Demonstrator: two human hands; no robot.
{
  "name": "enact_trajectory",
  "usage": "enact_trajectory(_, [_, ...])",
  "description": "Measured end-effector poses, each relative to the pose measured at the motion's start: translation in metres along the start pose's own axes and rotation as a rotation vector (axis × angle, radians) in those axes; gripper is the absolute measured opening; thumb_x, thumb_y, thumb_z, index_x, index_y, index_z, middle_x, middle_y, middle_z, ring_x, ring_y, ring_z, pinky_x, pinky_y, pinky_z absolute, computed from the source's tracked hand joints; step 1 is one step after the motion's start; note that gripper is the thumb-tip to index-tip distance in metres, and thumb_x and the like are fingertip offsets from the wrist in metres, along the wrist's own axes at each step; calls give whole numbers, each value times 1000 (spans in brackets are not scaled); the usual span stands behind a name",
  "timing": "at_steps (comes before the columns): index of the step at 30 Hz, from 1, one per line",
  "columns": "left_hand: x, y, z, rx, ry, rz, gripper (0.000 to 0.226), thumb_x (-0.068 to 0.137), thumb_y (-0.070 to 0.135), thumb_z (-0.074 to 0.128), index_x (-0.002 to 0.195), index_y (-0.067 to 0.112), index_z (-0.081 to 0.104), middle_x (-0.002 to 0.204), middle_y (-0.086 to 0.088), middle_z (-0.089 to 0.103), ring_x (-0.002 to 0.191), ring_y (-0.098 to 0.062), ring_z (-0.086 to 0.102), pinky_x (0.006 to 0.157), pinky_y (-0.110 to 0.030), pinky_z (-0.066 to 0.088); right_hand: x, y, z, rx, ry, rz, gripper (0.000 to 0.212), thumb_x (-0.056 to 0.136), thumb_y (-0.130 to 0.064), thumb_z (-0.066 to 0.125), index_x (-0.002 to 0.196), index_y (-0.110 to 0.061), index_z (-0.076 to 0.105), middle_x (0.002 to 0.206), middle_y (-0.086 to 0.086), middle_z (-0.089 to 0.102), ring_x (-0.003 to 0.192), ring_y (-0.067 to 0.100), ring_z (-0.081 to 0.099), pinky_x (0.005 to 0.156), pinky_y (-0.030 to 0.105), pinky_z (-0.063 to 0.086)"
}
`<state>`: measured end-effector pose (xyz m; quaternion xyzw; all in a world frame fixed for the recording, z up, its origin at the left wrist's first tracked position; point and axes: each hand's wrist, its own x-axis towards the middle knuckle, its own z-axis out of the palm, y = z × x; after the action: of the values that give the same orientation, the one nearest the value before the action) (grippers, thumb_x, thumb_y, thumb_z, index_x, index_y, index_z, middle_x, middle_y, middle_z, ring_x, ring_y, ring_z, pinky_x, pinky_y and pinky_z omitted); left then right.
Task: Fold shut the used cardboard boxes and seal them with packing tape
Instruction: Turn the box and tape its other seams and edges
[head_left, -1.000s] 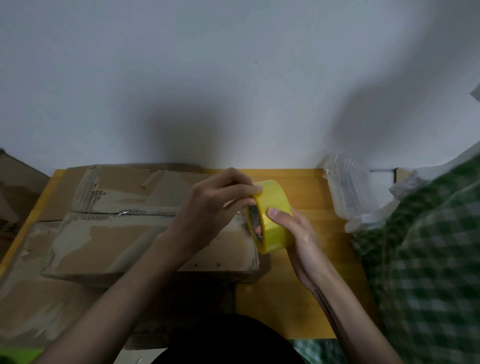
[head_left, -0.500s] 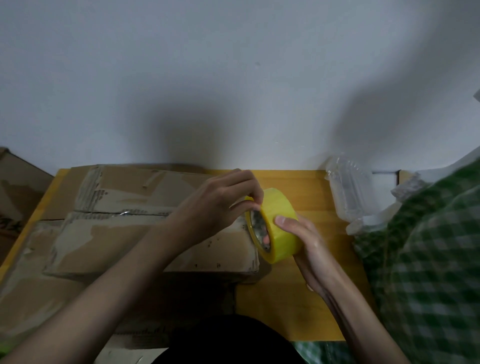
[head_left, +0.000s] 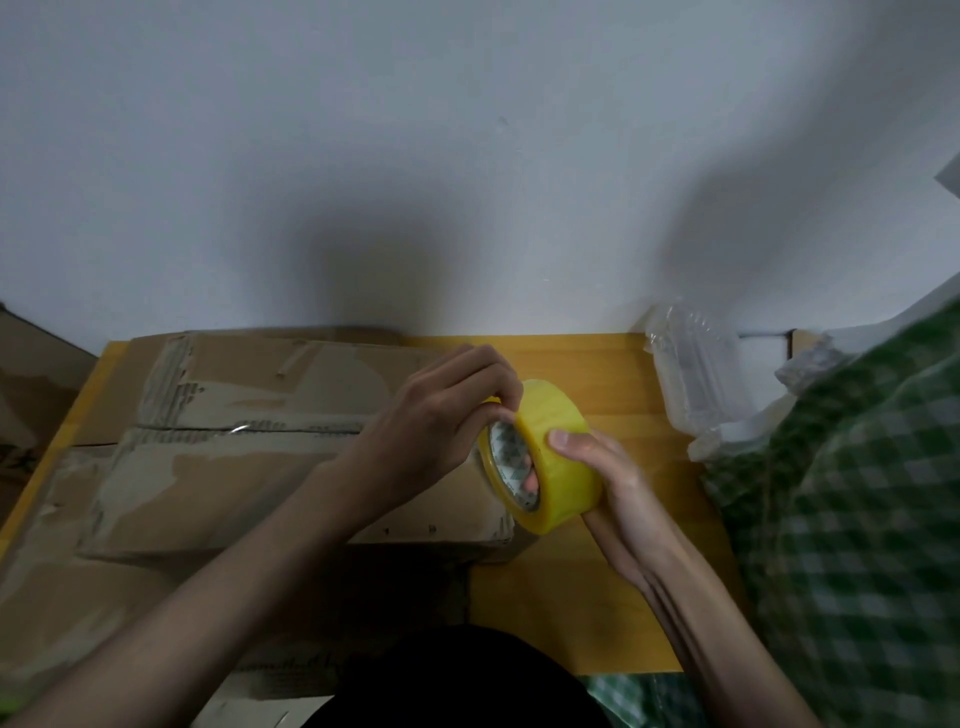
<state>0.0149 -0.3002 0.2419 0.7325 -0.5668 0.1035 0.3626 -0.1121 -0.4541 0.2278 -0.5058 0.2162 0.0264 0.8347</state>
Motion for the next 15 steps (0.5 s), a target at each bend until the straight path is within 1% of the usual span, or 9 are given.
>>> enact_trajectory(2, [-1, 1, 1, 11, 2, 4, 12, 93, -3, 64, 81, 1, 62, 93, -8, 59, 86, -24, 56, 77, -35, 46, -2, 0, 3, 12, -32, -7, 25, 79, -30, 68, 82, -7, 78, 81, 18, 70, 81, 28, 66, 85, 42, 54])
enact_trajectory(3, [-2, 1, 0, -2, 5, -9, 12, 93, -2, 65, 82, 1, 63, 93, -8, 60, 87, -24, 57, 77, -34, 47, -4, -1, 3, 11, -40, -13, 25, 81, -29, 65, 75, -9, 78, 76, 17, 68, 78, 27, 65, 83, 40, 55])
enact_trajectory(4, [-2, 1, -3, -32, 13, -37, 10, 91, 0, 68, 83, 1, 64, 93, -8, 61, 87, -22, 58, 78, -32, 48, -5, -2, 4, 3, -48, -16, 26, 82, -30, 64, 73, -10, 77, 75, 16, 68, 76, 25, 65, 81, 38, 55])
enact_trajectory(7, [2, -3, -16, -118, 35, -128, 10, 85, 7, 78, 89, 1, 71, 90, -5, 67, 85, -15, 64, 79, -21, 49, -3, -5, 6, -25, -52, -32, 23, 80, -32, 66, 78, -13, 78, 74, 15, 68, 71, 22, 65, 73, 35, 55])
enact_trajectory(8, [4, -4, -20, -134, 21, -122, 10, 84, 8, 79, 90, 2, 74, 90, -5, 68, 85, -14, 65, 78, -20, 50, -2, -6, 7, -42, -54, -35, 21, 80, -33, 66, 79, -16, 79, 74, 14, 68, 70, 21, 65, 72, 34, 54])
enact_trajectory(11, [10, -9, -30, -140, -71, -59, 7, 85, 11, 78, 87, 5, 78, 90, -3, 70, 83, -13, 68, 74, -29, 55, 1, -7, 4, -110, -87, -49, 20, 80, -34, 66, 78, -19, 79, 74, 12, 68, 71, 20, 65, 71, 32, 53])
enact_trajectory(13, [11, -11, -35, -128, -150, -39, 4, 86, 11, 78, 87, 7, 78, 91, 0, 71, 83, -12, 68, 71, -32, 55, 2, -7, 2, -132, -108, -39, 20, 77, -36, 71, 80, -17, 78, 74, 14, 68, 69, 20, 65, 66, 29, 53])
enact_trajectory(15, [13, -11, -39, -99, -229, -13, 2, 88, 11, 76, 87, 10, 75, 92, 3, 69, 81, -12, 67, 69, -33, 54, 3, -7, -2, -148, -118, -11, 32, 71, -41, 75, 84, -12, 76, 76, 16, 68, 69, 21, 65, 65, 28, 54])
